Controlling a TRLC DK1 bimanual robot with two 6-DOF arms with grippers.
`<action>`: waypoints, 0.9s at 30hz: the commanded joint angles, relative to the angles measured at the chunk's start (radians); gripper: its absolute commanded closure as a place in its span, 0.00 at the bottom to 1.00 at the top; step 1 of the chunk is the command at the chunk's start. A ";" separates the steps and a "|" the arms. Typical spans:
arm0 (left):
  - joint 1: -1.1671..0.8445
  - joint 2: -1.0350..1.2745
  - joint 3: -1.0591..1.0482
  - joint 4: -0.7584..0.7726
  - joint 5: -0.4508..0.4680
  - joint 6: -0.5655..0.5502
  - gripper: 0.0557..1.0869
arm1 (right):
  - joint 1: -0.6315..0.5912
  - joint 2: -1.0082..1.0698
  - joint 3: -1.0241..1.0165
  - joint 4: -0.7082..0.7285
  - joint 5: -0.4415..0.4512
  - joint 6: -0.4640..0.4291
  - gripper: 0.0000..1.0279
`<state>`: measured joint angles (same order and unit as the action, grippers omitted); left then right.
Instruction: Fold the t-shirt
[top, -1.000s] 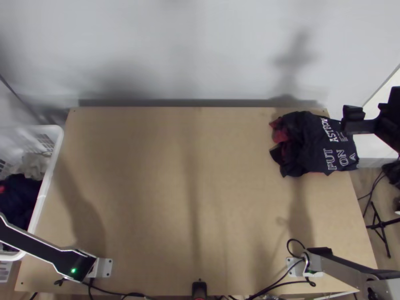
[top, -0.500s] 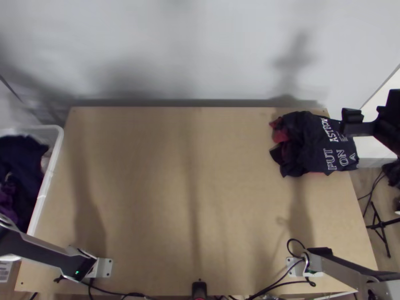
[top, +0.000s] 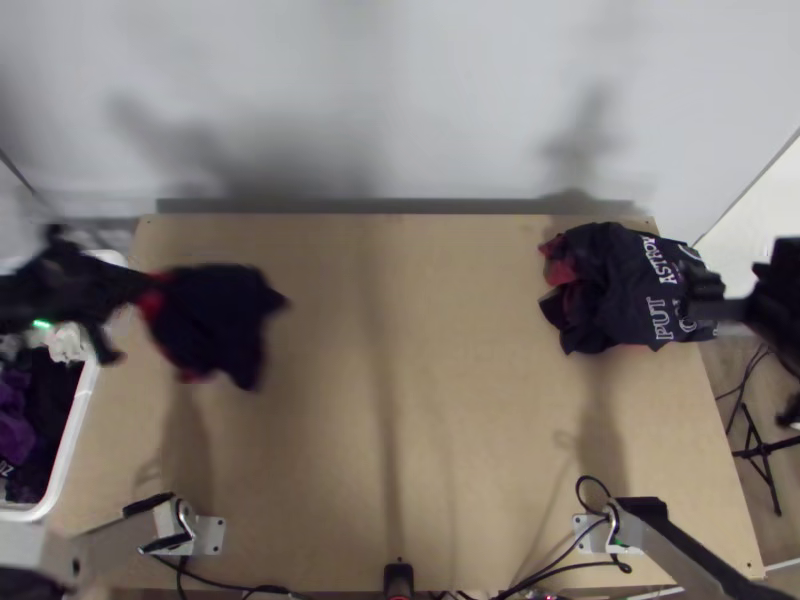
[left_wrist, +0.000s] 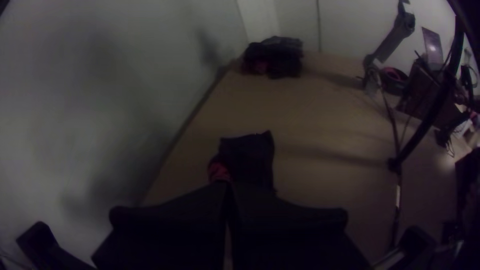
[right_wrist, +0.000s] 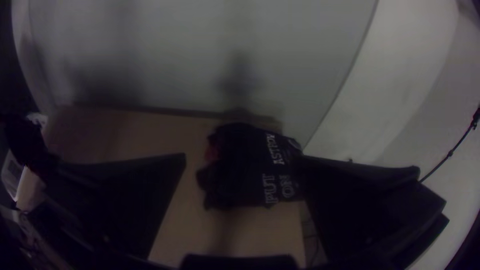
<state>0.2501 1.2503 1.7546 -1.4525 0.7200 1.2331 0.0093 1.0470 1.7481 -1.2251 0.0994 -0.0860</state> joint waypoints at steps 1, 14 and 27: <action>-0.486 -0.066 -0.153 0.139 -0.096 -0.290 0.94 | -0.057 -0.124 -0.124 -0.013 0.000 -0.001 0.04; -0.851 0.230 -0.379 0.529 -0.140 -0.623 0.93 | -0.104 -0.265 -0.239 -0.039 -0.001 0.009 0.04; -0.968 0.273 -0.349 0.440 -0.106 -0.696 0.04 | -0.066 -0.300 -0.320 -0.077 -0.053 0.009 0.04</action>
<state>-0.6613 1.5272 1.3975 -1.0031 0.6033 0.5930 -0.0807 0.7715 1.4914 -1.2907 0.0700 -0.0784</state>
